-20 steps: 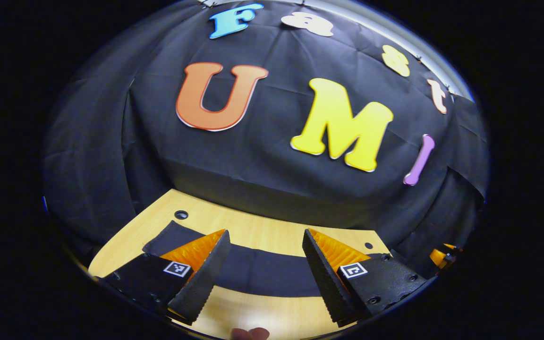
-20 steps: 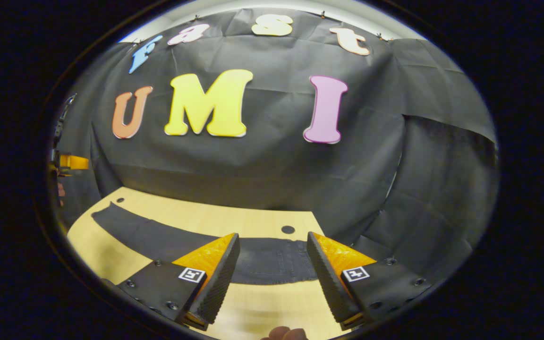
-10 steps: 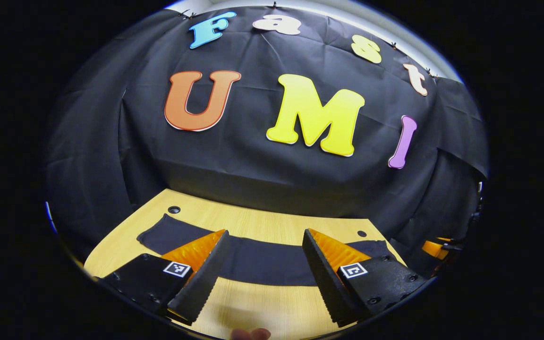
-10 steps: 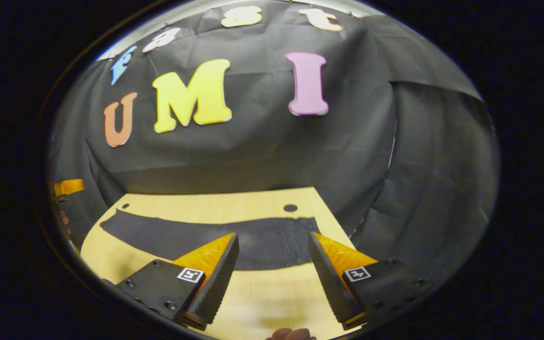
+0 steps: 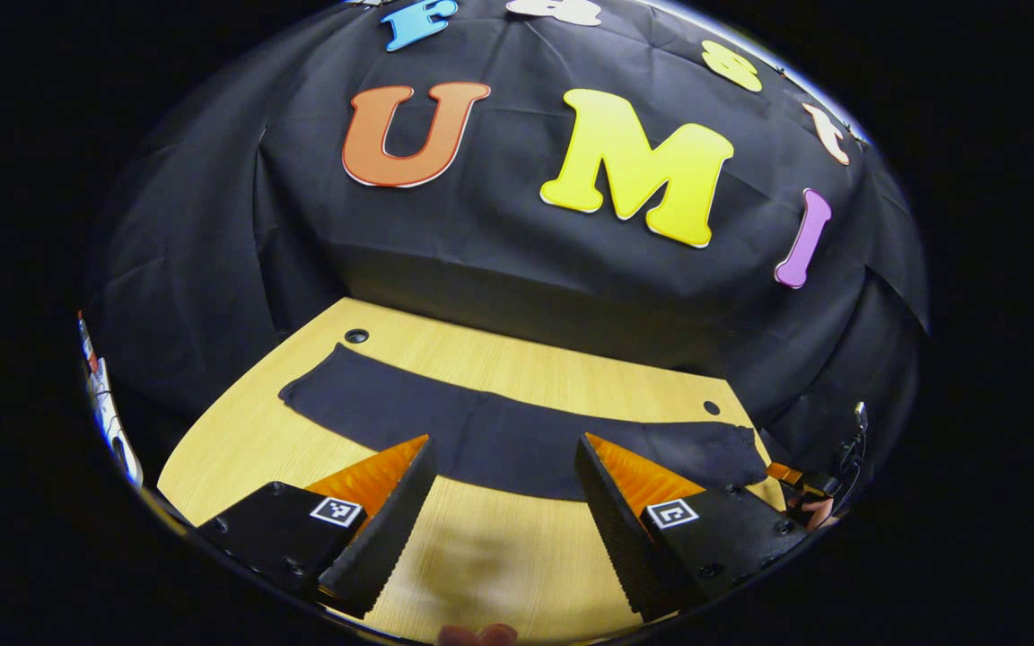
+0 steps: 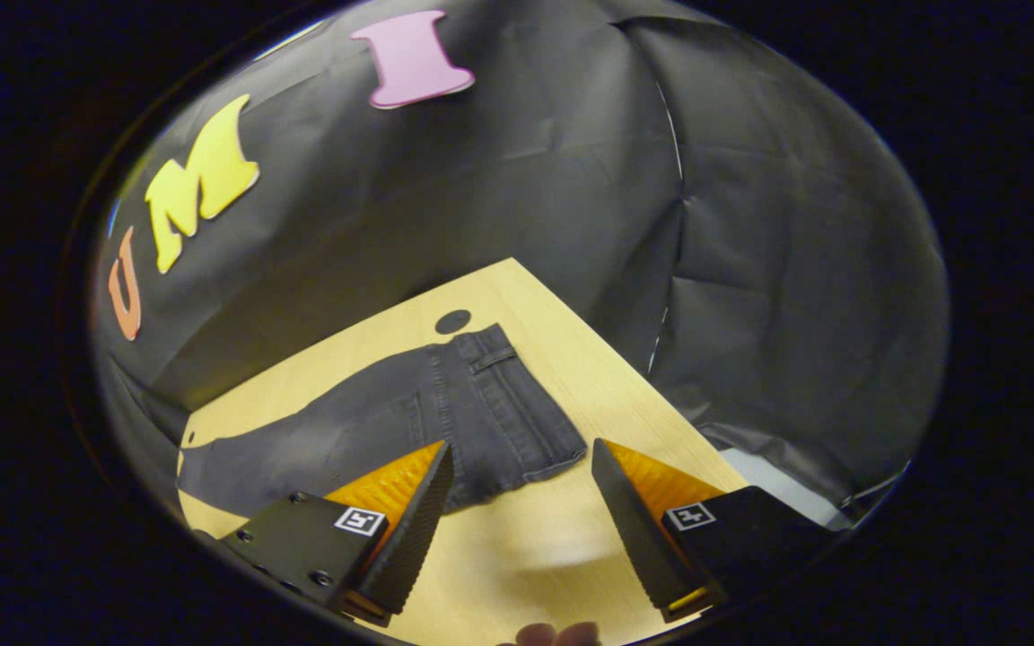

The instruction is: Grasp the waist and the cuffs of the jeans and fold them to make the two legs overlap; first hold the waist and fold one-third of the jeans toward the cuffs, then hold the cuffs and fold the remaining one-third in the same direction to finish folding.

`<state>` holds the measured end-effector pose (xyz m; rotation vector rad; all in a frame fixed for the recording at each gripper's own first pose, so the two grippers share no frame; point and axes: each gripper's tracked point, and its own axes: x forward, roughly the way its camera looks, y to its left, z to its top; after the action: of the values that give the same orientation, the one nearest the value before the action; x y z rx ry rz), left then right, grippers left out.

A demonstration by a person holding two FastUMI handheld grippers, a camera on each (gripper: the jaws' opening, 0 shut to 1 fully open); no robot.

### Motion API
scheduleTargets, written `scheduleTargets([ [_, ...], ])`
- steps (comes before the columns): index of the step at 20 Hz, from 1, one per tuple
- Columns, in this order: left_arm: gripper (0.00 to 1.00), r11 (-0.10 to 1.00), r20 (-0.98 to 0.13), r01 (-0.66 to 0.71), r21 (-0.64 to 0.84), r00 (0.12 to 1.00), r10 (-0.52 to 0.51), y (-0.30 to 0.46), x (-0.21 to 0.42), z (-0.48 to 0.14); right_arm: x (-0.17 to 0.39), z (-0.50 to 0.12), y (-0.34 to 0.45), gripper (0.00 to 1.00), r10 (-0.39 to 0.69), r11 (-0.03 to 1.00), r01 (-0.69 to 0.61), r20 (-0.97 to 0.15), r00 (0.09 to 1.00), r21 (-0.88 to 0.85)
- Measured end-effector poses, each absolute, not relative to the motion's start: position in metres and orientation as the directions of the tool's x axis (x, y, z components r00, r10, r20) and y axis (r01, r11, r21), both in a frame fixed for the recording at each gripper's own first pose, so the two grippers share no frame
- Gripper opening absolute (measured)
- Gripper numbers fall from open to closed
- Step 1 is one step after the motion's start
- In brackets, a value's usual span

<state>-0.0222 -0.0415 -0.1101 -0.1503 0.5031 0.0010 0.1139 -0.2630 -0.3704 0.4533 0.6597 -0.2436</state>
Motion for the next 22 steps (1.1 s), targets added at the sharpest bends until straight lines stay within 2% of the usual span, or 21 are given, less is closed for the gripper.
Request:
scheduleTargets([
  [4,0.99,0.986,-0.533,-0.079,-0.148,0.846,-0.012,-0.038,-0.024,-0.124,0.140,-0.394,-0.264,0.97,-0.030,0.857,0.350,-0.643,0.766,0.377],
  [5,0.99,0.983,-0.545,-0.088,-0.159,0.839,-0.013,-0.038,-0.023,-0.128,0.142,-0.400,-0.263,0.90,-0.029,0.861,0.350,-0.651,0.758,0.369],
  [6,0.99,0.981,-0.552,-0.099,-0.167,0.834,-0.010,-0.037,-0.023,-0.130,0.143,-0.403,-0.264,0.91,-0.028,0.863,0.348,-0.654,0.756,0.366],
  [7,1.00,0.979,-0.559,-0.109,-0.175,0.829,-0.008,-0.037,-0.023,-0.133,0.145,-0.401,-0.265,0.98,-0.035,0.870,0.342,-0.647,0.762,0.356],
  [8,0.99,0.974,-0.569,-0.123,-0.188,0.823,-0.006,-0.036,-0.023,-0.137,0.141,-0.403,-0.265,0.90,-0.054,0.900,0.323,-0.658,0.751,0.294],
  [9,0.99,0.973,-0.572,-0.128,-0.193,0.820,-0.006,-0.035,-0.023,-0.139,0.143,-0.401,-0.263,0.92,-0.046,0.919,0.291,-0.658,0.751,0.267],
  [10,0.99,0.971,-0.574,-0.134,-0.198,0.819,-0.004,-0.034,-0.023,-0.139,0.148,-0.404,-0.252,0.87,-0.008,0.918,0.266,-0.656,0.754,0.294],
  [14,0.99,0.969,-0.565,-0.150,-0.197,0.825,0.013,-0.017,-0.027,-0.133,0.147,-0.391,-0.252,0.20,-0.036,0.945,0.242,-0.667,0.744,0.219],
  [15,1.00,0.968,-0.557,-0.154,-0.196,0.830,0.019,-0.012,-0.027,-0.132,0.144,-0.383,-0.249,0.11,-0.043,0.953,0.233,-0.673,0.738,0.195],
  [17,0.99,0.967,-0.541,-0.162,-0.196,0.840,0.031,-0.001,-0.026,-0.128,0.147,-0.358,-0.239,0.06,-0.031,0.957,0.215,-0.665,0.746,0.197],
  [18,0.99,0.967,-0.531,-0.164,-0.194,0.846,0.037,0.005,-0.025,-0.127,0.150,-0.341,-0.233,0.09,-0.017,0.954,0.207,-0.650,0.759,0.216],
  [19,0.99,0.967,-0.521,-0.165,-0.193,0.852,0.041,0.015,-0.024,-0.127,0.154,-0.322,-0.226,0.05,-0.006,0.956,0.192,-0.637,0.771,0.223],
  [22,0.99,0.970,-0.479,-0.154,-0.188,0.877,0.047,0.036,-0.022,-0.118,0.158,-0.259,-0.195,0.05,0.021,0.973,0.118,-0.580,0.814,0.200],
])
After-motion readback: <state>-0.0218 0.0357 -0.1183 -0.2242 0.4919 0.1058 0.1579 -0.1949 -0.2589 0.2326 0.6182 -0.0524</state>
